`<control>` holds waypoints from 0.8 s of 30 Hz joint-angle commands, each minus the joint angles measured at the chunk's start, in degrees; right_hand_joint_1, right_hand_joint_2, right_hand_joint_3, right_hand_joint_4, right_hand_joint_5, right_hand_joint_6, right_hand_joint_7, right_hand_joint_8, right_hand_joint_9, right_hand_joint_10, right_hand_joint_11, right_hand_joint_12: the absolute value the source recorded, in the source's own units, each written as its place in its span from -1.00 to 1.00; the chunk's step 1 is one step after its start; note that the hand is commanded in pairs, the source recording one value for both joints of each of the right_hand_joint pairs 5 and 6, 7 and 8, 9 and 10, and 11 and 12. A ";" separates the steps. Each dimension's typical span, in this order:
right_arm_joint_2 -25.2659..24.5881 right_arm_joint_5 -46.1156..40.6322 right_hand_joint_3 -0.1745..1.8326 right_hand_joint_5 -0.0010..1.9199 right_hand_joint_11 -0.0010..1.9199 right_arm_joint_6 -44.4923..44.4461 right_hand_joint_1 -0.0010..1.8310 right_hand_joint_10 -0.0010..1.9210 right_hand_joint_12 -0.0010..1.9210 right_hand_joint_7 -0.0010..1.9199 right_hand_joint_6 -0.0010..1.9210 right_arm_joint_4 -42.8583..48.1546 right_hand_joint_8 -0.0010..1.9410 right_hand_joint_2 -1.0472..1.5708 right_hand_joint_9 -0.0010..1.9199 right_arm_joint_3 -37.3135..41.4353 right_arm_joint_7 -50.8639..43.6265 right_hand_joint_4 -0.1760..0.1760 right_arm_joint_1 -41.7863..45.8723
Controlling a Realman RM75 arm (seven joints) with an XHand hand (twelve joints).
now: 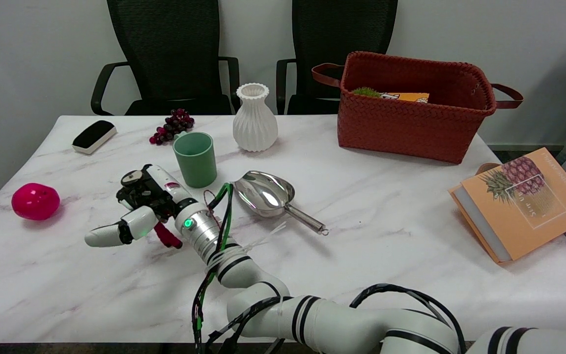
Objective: Pick up the flexible tripod.
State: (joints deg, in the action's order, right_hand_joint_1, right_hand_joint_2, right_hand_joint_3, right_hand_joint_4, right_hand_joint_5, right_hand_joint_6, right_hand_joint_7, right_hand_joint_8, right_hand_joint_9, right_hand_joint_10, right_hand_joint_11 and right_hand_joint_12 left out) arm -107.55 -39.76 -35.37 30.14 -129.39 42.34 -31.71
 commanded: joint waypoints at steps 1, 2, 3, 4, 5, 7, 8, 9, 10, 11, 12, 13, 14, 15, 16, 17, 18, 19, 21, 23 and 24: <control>4.40 0.18 -0.15 0.89 1.00 -3.10 0.18 1.00 1.00 1.00 0.89 6.43 0.98 -0.15 1.00 0.13 -0.04 0.00 1.97; 4.74 0.18 -0.15 0.89 1.00 -3.32 0.18 1.00 1.00 1.00 0.89 6.90 0.98 -0.13 1.00 0.16 -0.04 0.00 2.15; 5.06 0.18 -0.16 0.89 1.00 -3.58 0.17 1.00 1.00 1.00 0.89 7.24 0.98 -0.11 1.00 0.21 -0.04 0.00 2.34; 5.28 0.18 -0.15 0.89 1.00 -3.77 0.15 1.00 1.00 1.00 0.89 7.47 0.98 -0.08 1.00 0.24 -0.04 0.00 2.45; 5.65 0.18 -0.13 0.89 1.00 -4.03 0.14 1.00 1.00 1.00 0.89 8.01 0.98 -0.07 1.00 0.29 -0.04 0.00 2.65; 6.17 0.18 -0.07 0.89 1.00 -4.16 0.09 1.00 1.00 1.00 0.89 8.97 0.98 -0.06 1.00 0.32 0.04 0.00 2.97; 6.63 0.18 -0.08 0.89 1.00 -4.16 0.07 1.00 1.00 1.00 0.89 9.66 0.98 -0.05 1.00 0.40 0.04 0.00 3.17; 7.02 0.11 -0.13 0.89 1.00 -4.20 0.05 1.00 1.00 1.00 0.89 10.22 0.98 -0.04 1.00 0.45 0.04 0.00 3.33; 7.35 -0.01 -0.16 0.89 1.00 -4.27 0.04 1.00 1.00 1.00 0.89 10.66 0.98 -0.03 1.00 0.45 0.04 0.00 3.49; 7.79 -0.12 -0.17 0.89 1.00 -4.38 0.04 1.00 1.00 1.00 0.89 11.26 0.98 -0.02 1.00 0.48 0.04 0.00 3.65; 8.14 -0.22 -0.25 0.89 1.00 -4.55 0.02 1.00 1.00 1.00 0.89 11.70 0.98 0.02 1.00 0.53 0.04 0.00 3.78; 8.42 -0.24 -0.33 0.89 1.00 -4.79 -0.03 1.00 1.00 1.00 0.89 12.04 0.98 0.08 1.00 0.53 0.04 0.00 3.91; 8.74 -0.30 -0.38 0.89 1.00 -5.10 -0.04 1.00 1.00 1.00 0.89 12.46 0.98 0.11 1.00 0.53 0.04 0.00 4.10; 8.98 -0.27 -0.41 0.89 1.00 -5.29 -0.05 1.00 1.00 1.00 0.89 12.77 0.98 0.13 1.00 0.56 0.04 0.00 4.23; 9.39 -0.12 -0.42 0.89 1.00 -5.50 -0.05 1.00 1.00 1.00 0.89 13.37 0.98 0.14 1.00 0.67 0.04 0.00 4.45; 9.69 0.05 -0.42 0.89 1.00 -5.60 -0.04 1.00 1.00 1.00 0.89 13.87 0.98 0.13 1.00 0.77 0.04 0.00 4.54; 9.97 0.10 -0.43 0.89 1.00 -5.60 0.03 1.00 1.00 1.00 0.89 14.28 0.98 0.06 1.00 0.77 0.02 0.00 4.57; 10.46 0.14 -0.38 0.89 1.00 -5.60 0.08 1.00 1.00 1.00 0.89 14.86 0.98 0.00 1.00 0.77 -0.04 0.00 4.70; 10.96 0.18 -0.17 0.89 1.00 -5.60 0.22 1.00 1.00 1.00 0.89 15.59 0.98 -0.16 1.00 0.77 -0.16 0.00 4.93; 11.54 0.13 -0.11 0.89 1.00 -5.48 0.29 1.00 1.00 1.00 0.89 16.00 0.98 -0.21 1.00 1.12 -0.59 0.00 5.29; 11.69 0.11 -0.16 0.89 1.00 -5.44 0.33 1.00 1.00 1.00 0.89 15.93 0.98 -0.22 1.00 1.39 -0.69 0.00 5.42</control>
State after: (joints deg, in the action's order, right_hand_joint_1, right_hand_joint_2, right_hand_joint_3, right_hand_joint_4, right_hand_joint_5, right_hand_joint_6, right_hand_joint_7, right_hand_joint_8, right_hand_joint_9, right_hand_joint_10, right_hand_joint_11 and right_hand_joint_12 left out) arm -100.52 -39.71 -39.49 40.27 -128.97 42.32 -28.50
